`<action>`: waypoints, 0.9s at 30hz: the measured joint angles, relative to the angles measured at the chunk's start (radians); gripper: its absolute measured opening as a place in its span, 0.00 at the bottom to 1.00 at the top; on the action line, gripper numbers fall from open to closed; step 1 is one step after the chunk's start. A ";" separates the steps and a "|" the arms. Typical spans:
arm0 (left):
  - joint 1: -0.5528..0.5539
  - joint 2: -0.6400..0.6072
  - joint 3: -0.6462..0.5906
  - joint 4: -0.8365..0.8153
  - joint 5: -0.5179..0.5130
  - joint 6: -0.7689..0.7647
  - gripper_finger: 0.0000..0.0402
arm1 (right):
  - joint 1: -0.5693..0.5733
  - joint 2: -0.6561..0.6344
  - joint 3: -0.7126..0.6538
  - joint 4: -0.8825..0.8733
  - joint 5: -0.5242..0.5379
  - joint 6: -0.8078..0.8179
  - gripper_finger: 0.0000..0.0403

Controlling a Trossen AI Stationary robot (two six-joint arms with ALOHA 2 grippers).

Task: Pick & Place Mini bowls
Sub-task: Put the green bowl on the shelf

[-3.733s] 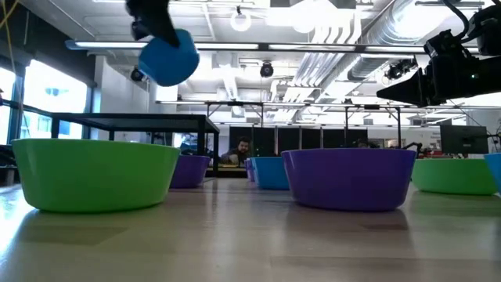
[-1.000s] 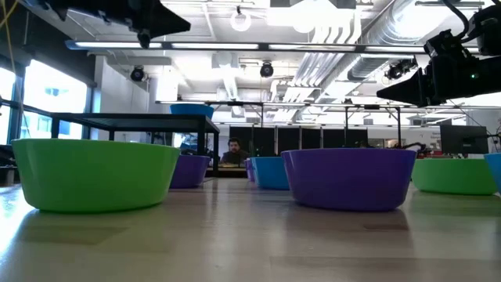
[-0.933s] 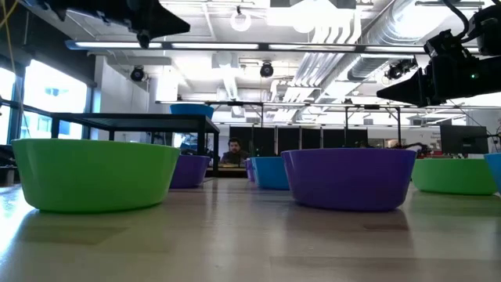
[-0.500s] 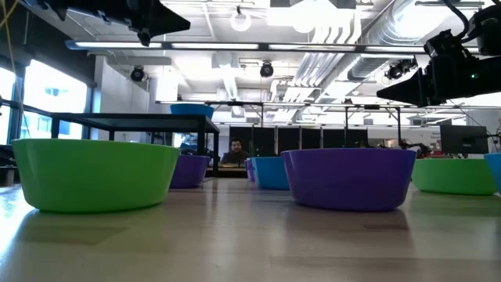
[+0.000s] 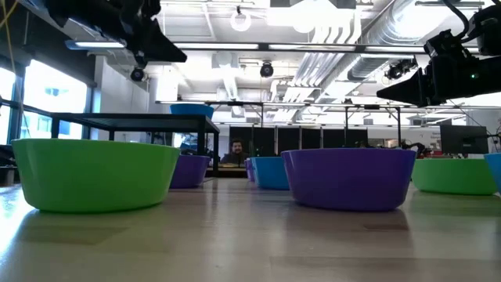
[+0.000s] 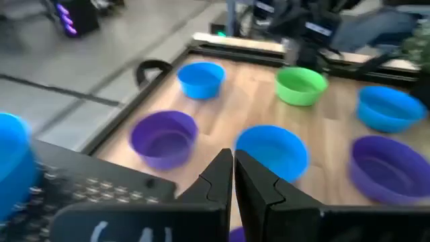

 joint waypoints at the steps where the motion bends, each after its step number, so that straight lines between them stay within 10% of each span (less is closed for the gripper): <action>1: 0.000 0.007 0.016 -0.033 0.021 -0.019 0.03 | 0.000 0.000 0.000 0.000 0.000 0.000 0.00; 27: -0.001 0.067 0.092 -0.296 0.162 -0.022 0.03 | 0.000 0.000 0.000 0.000 0.000 0.000 0.00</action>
